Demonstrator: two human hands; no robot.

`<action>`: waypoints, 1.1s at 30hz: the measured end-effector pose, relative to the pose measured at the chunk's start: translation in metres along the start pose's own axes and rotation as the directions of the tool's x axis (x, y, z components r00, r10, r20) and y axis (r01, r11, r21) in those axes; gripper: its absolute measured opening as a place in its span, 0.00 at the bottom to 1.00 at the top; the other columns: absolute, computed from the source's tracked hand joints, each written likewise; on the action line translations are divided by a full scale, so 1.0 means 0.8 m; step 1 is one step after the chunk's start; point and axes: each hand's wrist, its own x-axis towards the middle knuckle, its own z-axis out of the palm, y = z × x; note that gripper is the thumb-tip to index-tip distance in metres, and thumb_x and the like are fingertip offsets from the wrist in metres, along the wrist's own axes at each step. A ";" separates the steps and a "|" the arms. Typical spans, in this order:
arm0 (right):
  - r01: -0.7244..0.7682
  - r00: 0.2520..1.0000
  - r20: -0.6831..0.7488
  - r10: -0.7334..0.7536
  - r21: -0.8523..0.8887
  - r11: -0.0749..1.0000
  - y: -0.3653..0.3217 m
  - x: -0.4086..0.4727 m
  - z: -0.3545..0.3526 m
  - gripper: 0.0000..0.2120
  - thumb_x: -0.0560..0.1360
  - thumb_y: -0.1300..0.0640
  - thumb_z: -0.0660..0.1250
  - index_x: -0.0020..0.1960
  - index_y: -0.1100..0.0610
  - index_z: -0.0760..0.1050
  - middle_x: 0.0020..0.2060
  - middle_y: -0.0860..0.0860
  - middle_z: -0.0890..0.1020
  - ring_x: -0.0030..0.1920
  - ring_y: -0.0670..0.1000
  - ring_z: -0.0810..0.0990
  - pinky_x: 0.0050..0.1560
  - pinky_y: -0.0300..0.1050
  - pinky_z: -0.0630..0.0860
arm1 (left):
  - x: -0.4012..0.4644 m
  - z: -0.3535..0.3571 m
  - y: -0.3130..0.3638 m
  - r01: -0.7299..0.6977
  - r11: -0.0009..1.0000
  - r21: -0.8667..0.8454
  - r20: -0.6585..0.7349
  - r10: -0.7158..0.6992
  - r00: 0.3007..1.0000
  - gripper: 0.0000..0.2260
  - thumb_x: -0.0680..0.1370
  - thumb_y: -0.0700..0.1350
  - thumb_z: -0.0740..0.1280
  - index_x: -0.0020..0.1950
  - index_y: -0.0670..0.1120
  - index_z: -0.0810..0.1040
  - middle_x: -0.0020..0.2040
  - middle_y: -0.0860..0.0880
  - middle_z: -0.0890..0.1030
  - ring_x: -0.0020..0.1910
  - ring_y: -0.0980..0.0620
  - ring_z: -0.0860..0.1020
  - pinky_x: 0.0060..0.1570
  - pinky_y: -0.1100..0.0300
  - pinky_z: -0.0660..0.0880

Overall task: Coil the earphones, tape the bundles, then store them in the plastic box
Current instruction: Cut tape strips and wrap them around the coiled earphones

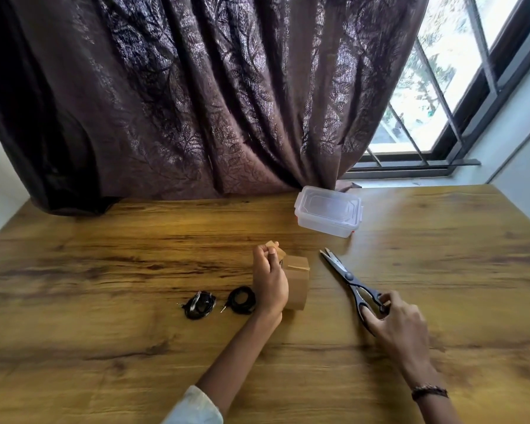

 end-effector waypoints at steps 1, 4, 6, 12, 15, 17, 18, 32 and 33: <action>0.004 1.000 0.002 -0.004 0.002 1.000 0.001 0.000 0.001 0.18 0.65 0.52 0.79 0.46 0.61 0.78 0.39 0.60 0.84 0.40 0.63 0.78 0.38 0.47 0.68 | 0.002 0.001 -0.001 0.003 1.000 0.001 -0.003 -0.003 1.000 0.07 0.84 0.46 0.53 0.55 0.47 0.69 0.48 0.63 0.74 0.45 0.66 0.73 0.40 0.69 0.68; 0.010 0.998 0.061 -0.008 -0.029 1.000 0.003 0.001 0.002 0.18 0.67 0.50 0.77 0.48 0.61 0.78 0.43 0.60 0.83 0.43 0.63 0.79 0.41 0.50 0.74 | 0.006 0.002 -0.002 0.008 1.000 -0.010 -0.006 -0.008 1.000 0.07 0.84 0.46 0.53 0.54 0.48 0.69 0.48 0.62 0.75 0.46 0.63 0.74 0.42 0.66 0.69; 0.002 0.993 0.122 0.006 -0.070 0.998 0.001 0.001 -0.002 0.19 0.69 0.46 0.75 0.52 0.60 0.78 0.47 0.58 0.80 0.46 0.60 0.78 0.45 0.50 0.76 | 0.007 0.003 -0.002 0.008 1.000 -0.017 -0.006 -0.008 1.000 0.07 0.84 0.46 0.53 0.54 0.48 0.69 0.48 0.62 0.75 0.45 0.62 0.74 0.42 0.65 0.70; 0.136 0.984 0.086 -0.157 0.209 0.968 -0.050 -0.018 -0.025 0.17 0.74 0.47 0.70 0.59 0.55 0.77 0.53 0.48 0.79 0.54 0.50 0.75 0.53 0.47 0.75 | 0.009 0.008 0.000 0.003 0.999 -0.051 0.000 -0.003 1.000 0.07 0.84 0.45 0.52 0.56 0.46 0.69 0.48 0.62 0.73 0.45 0.67 0.71 0.34 0.80 0.66; 0.073 0.912 0.278 -0.300 0.612 0.787 -0.098 -0.028 -0.015 0.24 0.71 0.42 0.70 0.64 0.48 0.73 0.57 0.38 0.77 0.58 0.37 0.75 0.59 0.36 0.73 | 0.009 0.013 -0.003 0.007 0.995 -0.095 0.010 -0.006 1.000 0.08 0.84 0.45 0.52 0.56 0.44 0.69 0.49 0.59 0.74 0.45 0.66 0.72 0.36 0.80 0.67; 0.012 0.899 0.285 -0.332 0.742 0.670 -0.116 -0.029 0.001 0.24 0.70 0.44 0.72 0.64 0.50 0.74 0.56 0.40 0.80 0.57 0.38 0.78 0.57 0.35 0.75 | 0.009 0.015 -0.005 0.019 0.993 -0.115 0.025 -0.017 1.000 0.08 0.84 0.45 0.52 0.56 0.44 0.68 0.49 0.58 0.75 0.46 0.64 0.73 0.43 0.73 0.70; 0.016 0.910 0.251 -0.331 0.775 0.632 -0.120 -0.028 0.007 0.22 0.70 0.48 0.73 0.62 0.52 0.75 0.53 0.42 0.81 0.54 0.40 0.80 0.53 0.36 0.77 | 0.010 0.015 -0.005 0.022 0.992 -0.124 0.029 -0.019 0.999 0.08 0.84 0.45 0.52 0.55 0.44 0.68 0.49 0.59 0.75 0.46 0.63 0.73 0.46 0.68 0.71; 0.655 0.755 0.086 -0.649 -0.076 0.752 -0.126 0.002 0.035 0.23 0.64 0.65 0.77 0.59 0.55 0.80 0.46 0.50 0.82 0.46 0.52 0.81 0.48 0.45 0.78 | 0.015 -0.046 -0.021 0.109 0.984 -0.140 -0.006 -0.111 0.994 0.01 0.81 0.45 0.61 0.50 0.50 0.71 0.50 0.50 0.77 0.46 0.55 0.76 0.44 0.58 0.75; 0.647 0.759 0.124 -0.640 -0.032 0.762 -0.128 0.002 0.028 0.21 0.68 0.62 0.75 0.60 0.55 0.79 0.50 0.51 0.82 0.50 0.53 0.81 0.52 0.46 0.77 | 0.014 -0.051 -0.021 0.097 0.987 -0.130 -0.006 -0.099 0.995 0.01 0.81 0.44 0.62 0.50 0.49 0.71 0.51 0.49 0.77 0.46 0.55 0.77 0.43 0.58 0.75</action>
